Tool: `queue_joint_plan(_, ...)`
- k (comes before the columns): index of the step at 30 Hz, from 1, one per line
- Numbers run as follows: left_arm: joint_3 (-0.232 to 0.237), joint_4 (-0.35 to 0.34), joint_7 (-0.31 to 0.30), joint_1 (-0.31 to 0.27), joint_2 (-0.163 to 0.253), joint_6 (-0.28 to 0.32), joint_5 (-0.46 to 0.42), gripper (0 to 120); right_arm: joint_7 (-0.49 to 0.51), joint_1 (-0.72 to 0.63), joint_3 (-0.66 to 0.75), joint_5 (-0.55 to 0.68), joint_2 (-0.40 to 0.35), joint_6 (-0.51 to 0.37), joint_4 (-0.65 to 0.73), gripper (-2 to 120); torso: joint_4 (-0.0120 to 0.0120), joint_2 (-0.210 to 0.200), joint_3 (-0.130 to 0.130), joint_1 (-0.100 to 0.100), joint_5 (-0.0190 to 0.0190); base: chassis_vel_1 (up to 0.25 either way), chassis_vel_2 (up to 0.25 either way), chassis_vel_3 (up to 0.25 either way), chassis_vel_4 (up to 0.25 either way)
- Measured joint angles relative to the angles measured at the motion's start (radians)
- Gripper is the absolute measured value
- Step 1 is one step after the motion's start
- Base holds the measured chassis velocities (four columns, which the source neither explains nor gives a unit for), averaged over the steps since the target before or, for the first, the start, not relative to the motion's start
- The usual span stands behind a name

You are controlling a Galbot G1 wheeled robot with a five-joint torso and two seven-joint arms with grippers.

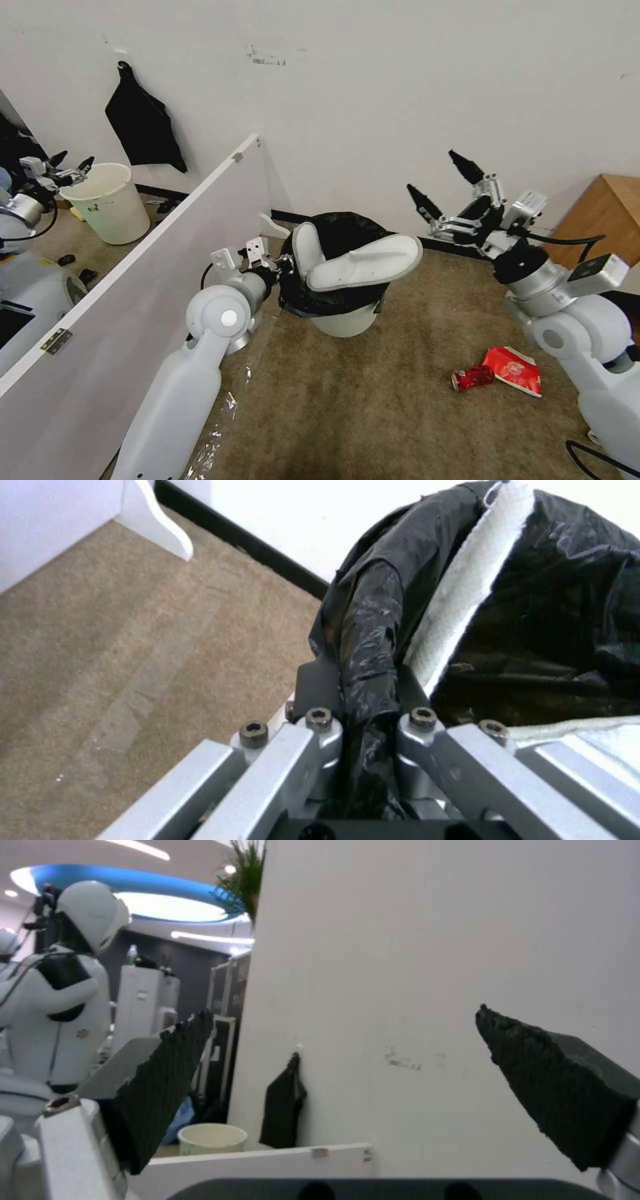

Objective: Pick up the trash bin, then pick up the garbage from the floor and place it into the trash bin.

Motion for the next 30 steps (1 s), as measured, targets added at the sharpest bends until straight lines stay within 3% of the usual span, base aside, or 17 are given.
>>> queue_joint_plan(6, -0.049, -0.027, -0.002, 0.021, 0.015, 0.000, -0.014, 4, 0.002, -0.019, 0.052, 0.010, 0.002, 0.000, -0.009, 100, 0.0000, 0.000, 0.000, 0.000, 0.0000, 0.000, 0.000, 0.000, 0.000)
queue_joint_plan(10, -0.058, -0.032, -0.003, 0.022, 0.018, 0.000, -0.017, 4, 0.002, -0.026, 0.059, 0.010, 0.002, -0.002, -0.010, 100, 0.0001, 0.000, 0.000, 0.000, -0.0001, 0.000, 0.000, 0.000, 0.000)
queue_joint_plan(13, -0.095, -0.055, -0.012, 0.023, 0.027, 0.002, -0.034, 4, 0.023, -0.072, 0.080, -0.040, -0.002, -0.041, -0.019, 100, 0.0001, 0.000, 0.000, 0.000, 0.0000, 0.000, 0.000, 0.000, 0.000)
queue_joint_plan(16, -0.103, -0.059, -0.014, 0.022, 0.030, 0.002, -0.038, 4, 0.048, -0.095, 0.087, -0.075, -0.009, -0.069, -0.025, 100, 0.0001, 0.000, 0.000, 0.000, 0.0000, 0.000, 0.000, 0.000, 0.000)
queue_joint_plan(22, -0.129, -0.072, -0.015, 0.023, 0.035, 0.004, -0.049, 4, 0.214, -0.180, 0.076, -0.227, -0.035, -0.239, -0.056, 100, 0.0000, 0.000, 0.000, 0.000, 0.0000, 0.000, 0.000, 0.000, 0.000)
queue_joint_plan(25, -0.130, -0.073, -0.015, 0.023, 0.035, 0.004, -0.049, 4, 0.233, -0.186, 0.069, -0.238, -0.036, -0.252, -0.058, 100, 0.0001, 0.000, 0.000, 0.000, 0.0000, 0.000, 0.000, 0.000, 0.000)
queue_joint_plan(30, -0.134, -0.082, -0.018, 0.024, 0.035, 0.005, -0.057, 4, 0.396, -0.238, -0.007, -0.337, -0.046, -0.324, -0.124, 100, 0.0000, 0.000, 0.000, 0.000, 0.0003, 0.000, 0.000, 0.000, 0.000)
